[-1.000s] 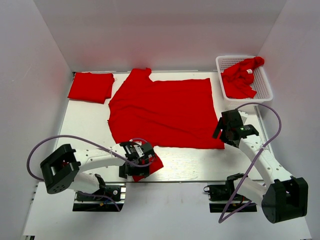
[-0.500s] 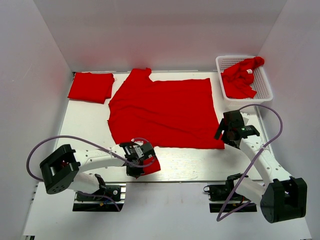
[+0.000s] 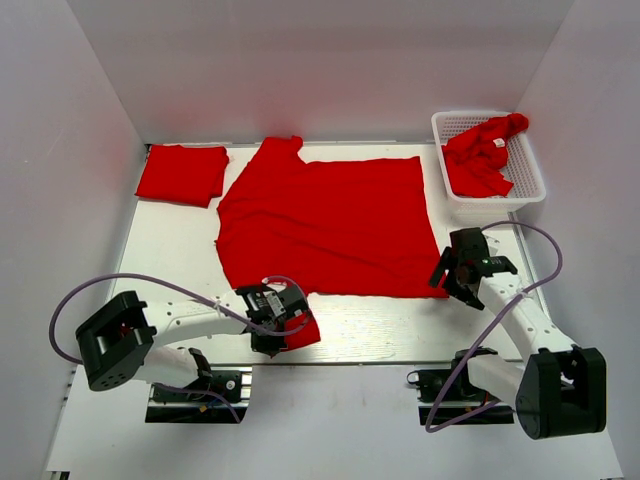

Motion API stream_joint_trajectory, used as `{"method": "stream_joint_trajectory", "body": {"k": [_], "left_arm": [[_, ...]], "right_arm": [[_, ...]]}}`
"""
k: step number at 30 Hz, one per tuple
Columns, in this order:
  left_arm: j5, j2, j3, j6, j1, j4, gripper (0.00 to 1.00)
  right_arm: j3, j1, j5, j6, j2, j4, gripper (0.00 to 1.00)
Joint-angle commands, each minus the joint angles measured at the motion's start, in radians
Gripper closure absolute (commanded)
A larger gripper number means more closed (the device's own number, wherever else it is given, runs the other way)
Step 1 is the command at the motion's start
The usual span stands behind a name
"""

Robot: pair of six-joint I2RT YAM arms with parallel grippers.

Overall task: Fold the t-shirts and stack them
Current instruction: Grap the side of the flattened tshirt closest away from the robot with both arms

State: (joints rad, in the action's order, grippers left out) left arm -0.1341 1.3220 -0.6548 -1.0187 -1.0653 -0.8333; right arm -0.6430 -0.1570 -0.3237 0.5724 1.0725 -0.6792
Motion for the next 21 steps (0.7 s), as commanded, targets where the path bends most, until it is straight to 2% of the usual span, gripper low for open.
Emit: {"method": "stream_joint_trajectory", "body": {"k": [1,15,18,21], "left_arm": [[0.004,-0.039,0.015,0.017,-0.005,-0.01,1.0],[-0.006,-0.069,0.015,0.017,-0.005,-0.03,1.0],[-0.006,-0.069,0.006,0.017,-0.005,-0.03,1.0],[-0.006,-0.069,-0.005,0.017,-0.005,-0.03,1.0]], "right_arm": [[0.016,0.002,0.086,-0.002,0.02,0.079,0.1],[0.028,0.002,0.058,-0.009,0.15,0.202,0.1],[0.06,0.002,0.054,-0.006,0.155,0.24,0.19],[0.097,0.002,0.061,0.001,0.159,0.282,0.35]]}}
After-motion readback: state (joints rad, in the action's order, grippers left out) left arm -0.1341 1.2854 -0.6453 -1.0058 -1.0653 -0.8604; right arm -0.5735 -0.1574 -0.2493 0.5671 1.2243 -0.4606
